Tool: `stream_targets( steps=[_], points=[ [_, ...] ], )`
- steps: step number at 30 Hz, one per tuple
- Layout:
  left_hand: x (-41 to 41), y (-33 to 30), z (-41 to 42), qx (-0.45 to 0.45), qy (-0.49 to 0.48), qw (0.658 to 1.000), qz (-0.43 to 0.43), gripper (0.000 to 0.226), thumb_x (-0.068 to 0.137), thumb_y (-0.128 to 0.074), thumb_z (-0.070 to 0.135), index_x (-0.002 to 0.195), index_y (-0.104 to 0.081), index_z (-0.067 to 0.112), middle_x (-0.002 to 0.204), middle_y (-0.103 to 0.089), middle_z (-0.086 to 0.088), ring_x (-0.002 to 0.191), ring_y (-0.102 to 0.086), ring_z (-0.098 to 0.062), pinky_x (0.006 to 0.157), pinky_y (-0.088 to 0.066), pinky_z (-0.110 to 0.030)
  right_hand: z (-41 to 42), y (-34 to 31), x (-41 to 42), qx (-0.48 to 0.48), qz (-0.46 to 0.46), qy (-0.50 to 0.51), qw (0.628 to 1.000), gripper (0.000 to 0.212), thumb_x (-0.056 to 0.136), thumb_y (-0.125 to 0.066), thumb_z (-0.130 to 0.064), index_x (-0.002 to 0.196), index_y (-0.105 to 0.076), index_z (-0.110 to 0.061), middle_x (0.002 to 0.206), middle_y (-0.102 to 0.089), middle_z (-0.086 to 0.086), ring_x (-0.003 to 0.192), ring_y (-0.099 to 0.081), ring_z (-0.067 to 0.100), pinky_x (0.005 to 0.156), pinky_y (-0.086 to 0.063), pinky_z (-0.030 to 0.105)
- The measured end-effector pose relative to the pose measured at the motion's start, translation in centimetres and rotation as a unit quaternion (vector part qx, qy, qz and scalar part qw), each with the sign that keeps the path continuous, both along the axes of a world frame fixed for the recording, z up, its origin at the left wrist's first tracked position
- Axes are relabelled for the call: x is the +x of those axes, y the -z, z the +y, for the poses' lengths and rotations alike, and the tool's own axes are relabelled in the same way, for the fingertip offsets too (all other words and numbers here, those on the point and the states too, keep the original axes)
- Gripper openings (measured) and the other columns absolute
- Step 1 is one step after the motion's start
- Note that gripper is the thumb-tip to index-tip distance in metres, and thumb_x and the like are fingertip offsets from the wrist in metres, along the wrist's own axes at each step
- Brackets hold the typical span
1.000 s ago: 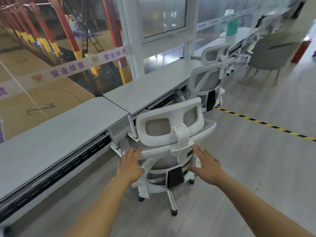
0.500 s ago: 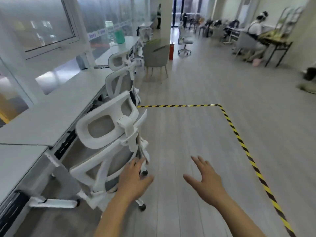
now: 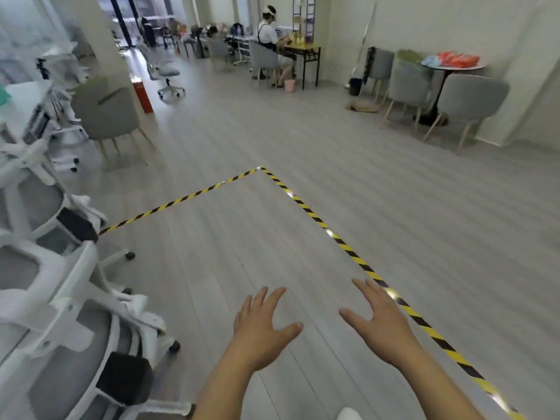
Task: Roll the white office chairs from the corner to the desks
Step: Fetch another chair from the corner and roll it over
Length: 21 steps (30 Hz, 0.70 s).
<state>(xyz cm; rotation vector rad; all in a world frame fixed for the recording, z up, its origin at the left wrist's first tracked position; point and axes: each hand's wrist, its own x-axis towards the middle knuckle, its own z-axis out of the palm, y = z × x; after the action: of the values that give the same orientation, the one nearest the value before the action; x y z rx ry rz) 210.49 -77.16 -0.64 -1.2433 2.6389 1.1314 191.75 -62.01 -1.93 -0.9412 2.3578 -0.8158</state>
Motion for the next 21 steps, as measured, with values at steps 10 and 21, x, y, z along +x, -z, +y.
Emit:
stream_targets(
  steps=[10,21],
  points=[
    [-25.0,-1.3,2.5,-0.113,0.184,0.976,-0.032,0.077,0.086,-0.052,0.059,0.149,-0.008,0.046,0.161,0.001,0.011,0.148,0.009,-0.022,0.119,-0.006,-0.045,6.9,-0.1,-19.7,-0.025,0.010,0.151,0.988,0.071,0.089,-0.052,-0.062,0.150,-0.022,-0.043,0.163,-0.013,-0.012,0.151,-0.005,0.012,0.120,-0.015,0.042],
    [-49.6,1.6,13.2,-0.078,0.392,0.915,-0.045,0.078,0.087,-0.053,0.056,0.149,-0.007,0.045,0.161,0.002,0.012,0.148,0.010,-0.020,0.119,-0.006,-0.044,22.4,4.1,-32.0,0.010,-0.026,0.377,0.926,0.070,0.090,-0.049,-0.063,0.151,-0.019,-0.044,0.164,-0.008,-0.011,0.151,0.001,0.014,0.118,-0.012,0.043]
  ],
)
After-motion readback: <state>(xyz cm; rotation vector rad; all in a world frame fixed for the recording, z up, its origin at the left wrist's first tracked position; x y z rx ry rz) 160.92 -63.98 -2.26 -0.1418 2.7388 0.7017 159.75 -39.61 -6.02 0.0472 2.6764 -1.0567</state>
